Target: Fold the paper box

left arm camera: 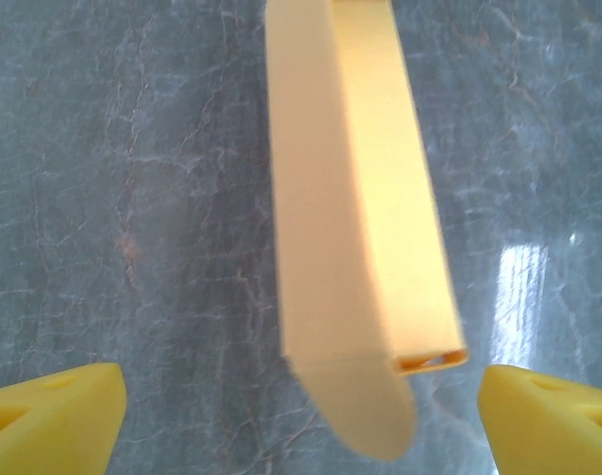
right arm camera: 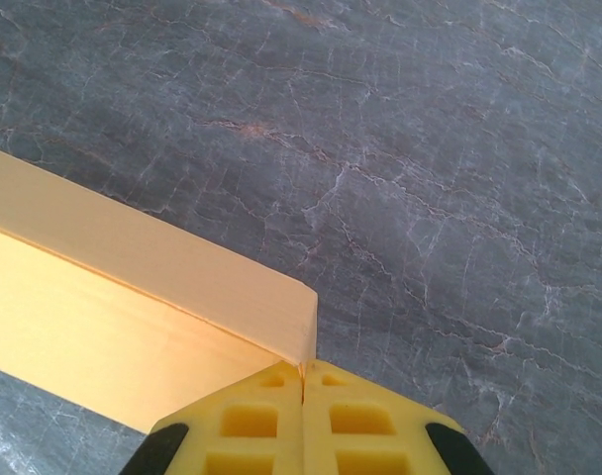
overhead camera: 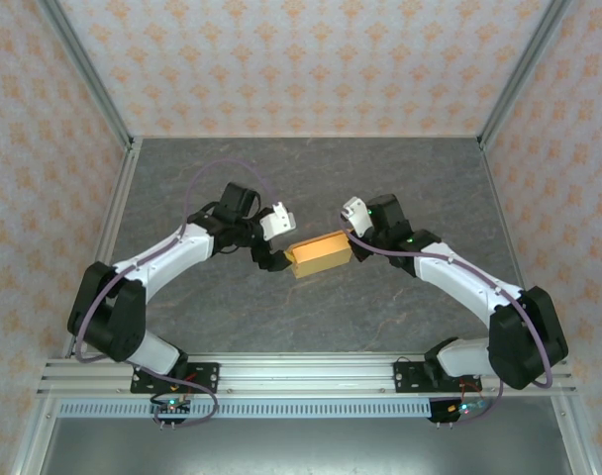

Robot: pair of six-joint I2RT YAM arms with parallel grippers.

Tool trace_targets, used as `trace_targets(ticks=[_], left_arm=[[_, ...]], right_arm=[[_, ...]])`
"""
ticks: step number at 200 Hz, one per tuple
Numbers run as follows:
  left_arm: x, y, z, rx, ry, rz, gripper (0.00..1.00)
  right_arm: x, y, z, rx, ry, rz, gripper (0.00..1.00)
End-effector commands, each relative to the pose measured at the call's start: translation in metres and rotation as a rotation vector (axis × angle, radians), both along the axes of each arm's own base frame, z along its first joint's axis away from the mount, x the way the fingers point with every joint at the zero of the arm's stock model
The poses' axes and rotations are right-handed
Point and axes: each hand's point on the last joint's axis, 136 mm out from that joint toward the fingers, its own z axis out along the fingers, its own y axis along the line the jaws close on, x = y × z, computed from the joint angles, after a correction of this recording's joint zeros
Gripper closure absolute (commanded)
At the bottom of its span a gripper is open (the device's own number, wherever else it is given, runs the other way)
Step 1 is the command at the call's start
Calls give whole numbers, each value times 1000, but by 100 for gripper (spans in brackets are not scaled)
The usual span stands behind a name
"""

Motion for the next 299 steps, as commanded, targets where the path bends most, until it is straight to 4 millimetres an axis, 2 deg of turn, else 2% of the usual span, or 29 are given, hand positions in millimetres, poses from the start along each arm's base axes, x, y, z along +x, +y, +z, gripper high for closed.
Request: trace_targets(ticks=[1, 15, 45, 63, 88, 117, 133, 168, 215, 263, 299], left_arm=[[6, -1, 16, -39, -33, 157, 8], [5, 1, 17, -31, -44, 209, 9], [6, 3, 22, -3, -31, 338, 15], [4, 0, 20, 5, -24, 372, 14], [0, -6, 5, 70, -63, 307, 7], [-8, -20, 9, 39, -61, 208, 2], [-9, -26, 11, 30, -46, 181, 2], [-7, -31, -4, 67, -30, 153, 1], [-1, -42, -10, 75, -19, 120, 0], [6, -51, -22, 114, 20, 78, 10], [6, -53, -24, 113, 31, 70, 17]], right_arm=[[4, -4, 16, 12, -18, -65, 100], [3, -3, 16, 20, -11, -68, 100], [3, -2, 18, 31, 9, -93, 100], [3, -2, 17, 24, 21, -109, 100], [4, -1, 16, 17, 33, -122, 100], [5, -2, 17, 4, 39, -132, 100], [5, -1, 17, 2, 42, -133, 100], [6, 0, 11, -5, 57, -134, 100], [8, 1, 8, -10, 63, -132, 100], [7, 1, 7, -12, 81, -137, 100], [7, 2, 8, -7, 88, -137, 100]])
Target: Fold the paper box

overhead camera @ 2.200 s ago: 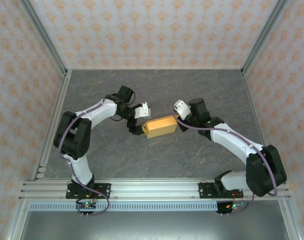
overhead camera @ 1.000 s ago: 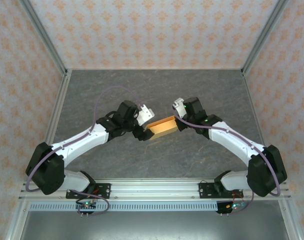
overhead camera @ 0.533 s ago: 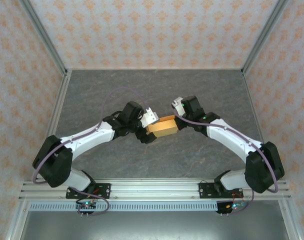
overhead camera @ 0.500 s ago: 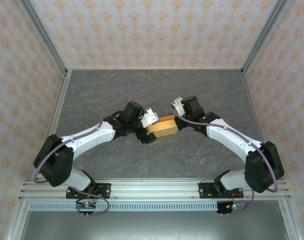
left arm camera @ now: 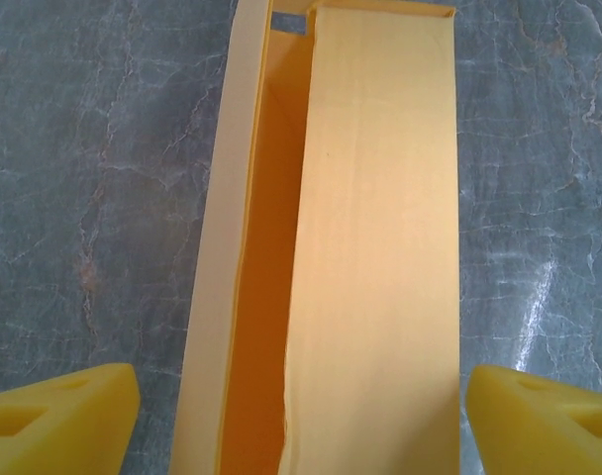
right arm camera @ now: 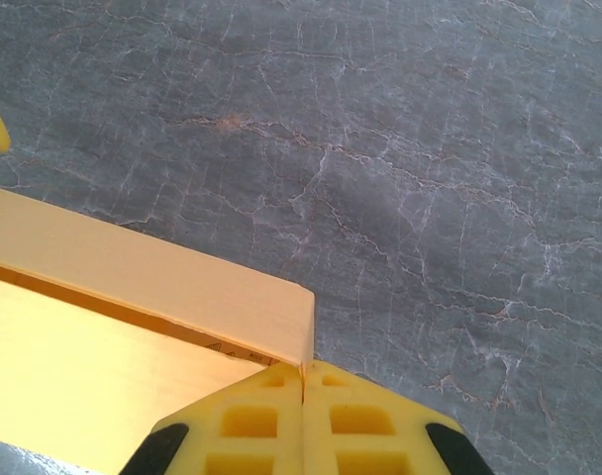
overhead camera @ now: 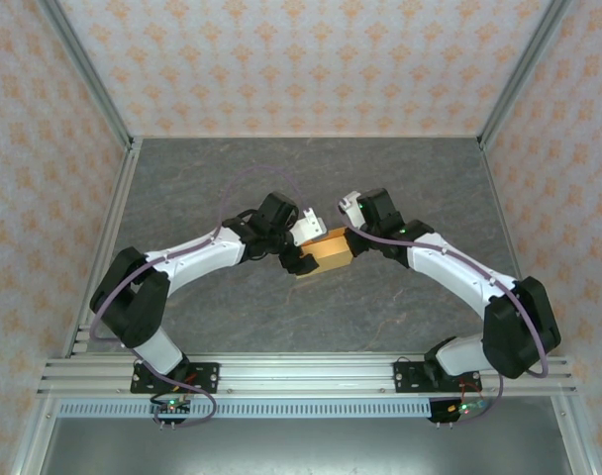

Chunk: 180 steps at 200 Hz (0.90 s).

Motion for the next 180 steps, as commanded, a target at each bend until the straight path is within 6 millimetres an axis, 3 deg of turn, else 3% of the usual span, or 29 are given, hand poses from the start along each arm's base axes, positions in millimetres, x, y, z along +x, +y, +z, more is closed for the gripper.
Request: trace_targets(ticks=[1, 91, 180], left_arm=[[-5, -5, 4, 0, 9, -38, 17], [1, 1, -4, 25, 32, 4, 25], [7, 4, -6, 1, 95, 41, 36]], right_arm=[[2, 1, 7, -4, 3, -20, 100], [0, 6, 15, 31, 51, -37, 100], [3, 6, 9, 6, 143, -91, 100]])
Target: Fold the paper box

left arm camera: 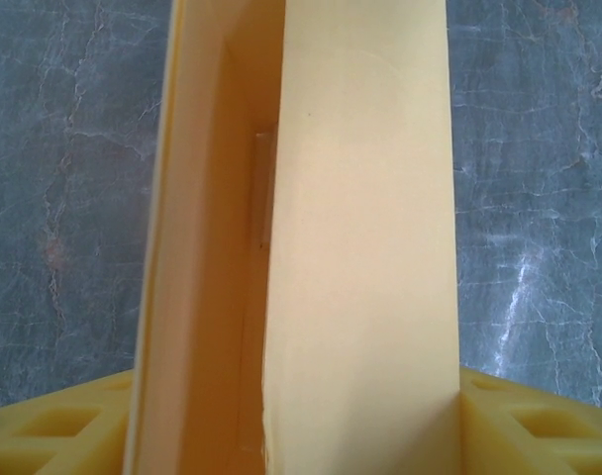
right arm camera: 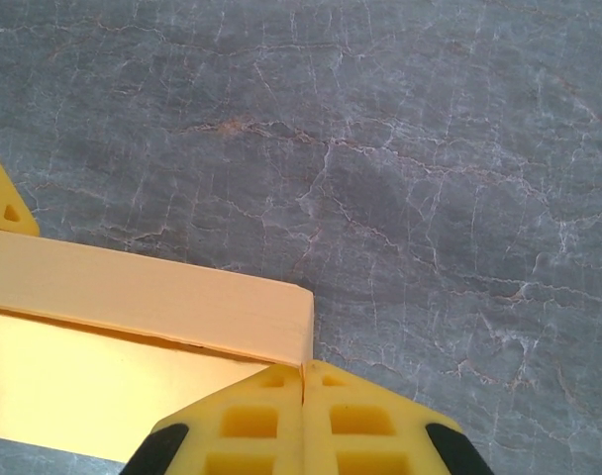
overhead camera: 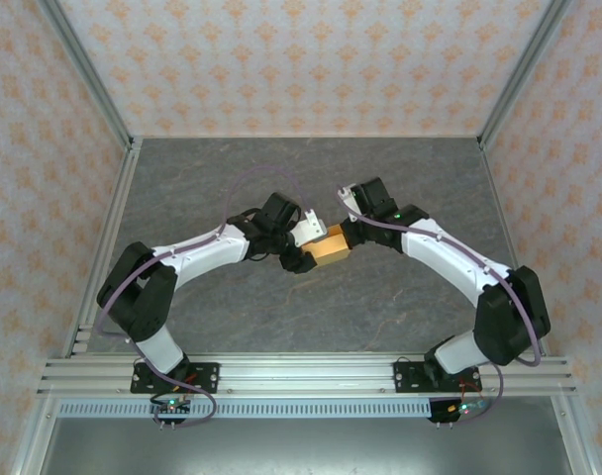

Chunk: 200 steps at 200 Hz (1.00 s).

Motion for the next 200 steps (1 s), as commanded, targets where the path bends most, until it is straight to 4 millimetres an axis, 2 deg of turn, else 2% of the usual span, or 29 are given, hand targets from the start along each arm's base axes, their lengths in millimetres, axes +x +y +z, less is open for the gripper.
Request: trace_targets(ticks=[1, 59, 200], left_arm=[[6, 1, 7, -22, 29, 27, 36], [11, 8, 9, -75, 93, 61, 44], [12, 11, 2, -47, 87, 64, 45]], right_arm=[[-3, 0, 1, -15, 36, -16, 100], [-2, 3, -2, -4, 47, -12, 100], [9, 7, 10, 9, 145, -141, 100]])
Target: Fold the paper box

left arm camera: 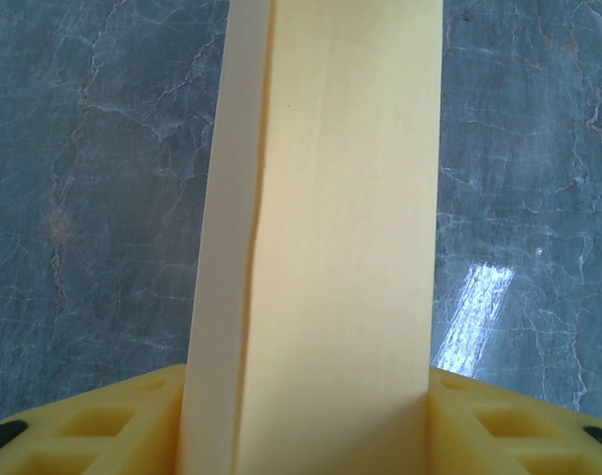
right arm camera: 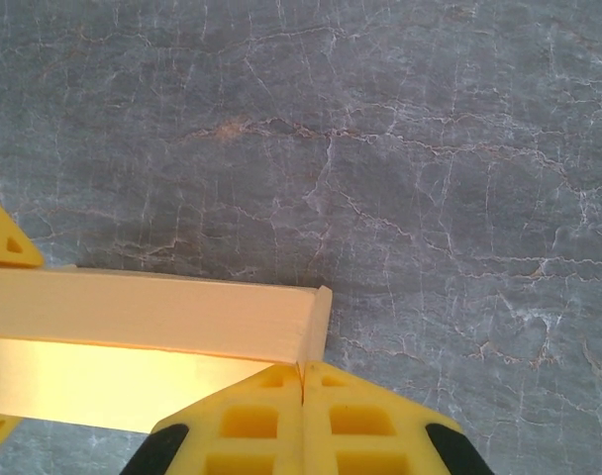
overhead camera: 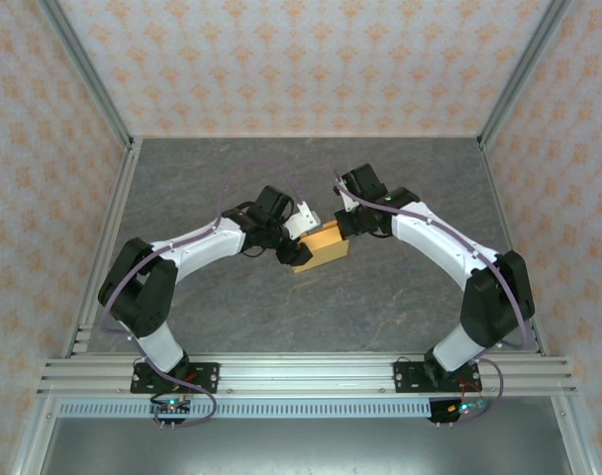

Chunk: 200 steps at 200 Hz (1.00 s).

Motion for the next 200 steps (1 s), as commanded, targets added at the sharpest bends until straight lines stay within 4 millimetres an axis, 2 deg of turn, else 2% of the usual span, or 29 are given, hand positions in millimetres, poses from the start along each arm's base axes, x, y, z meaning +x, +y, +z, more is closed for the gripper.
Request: trace_targets(ticks=[1, 71, 120, 200], left_arm=[[4, 3, 1, 10, 0, 8, 45], [7, 4, -1, 27, 0, 24, 46], [6, 9, -6, 66, -19, 15, 48], [5, 10, -12, 105, -17, 6, 48]], right_arm=[[-2, -1, 4, -5, 32, -43, 100], [-3, -1, -9, -3, 76, -79, 100], [4, 4, 4, 15, 78, -107, 100], [5, 5, 13, 14, 129, -136, 100]])
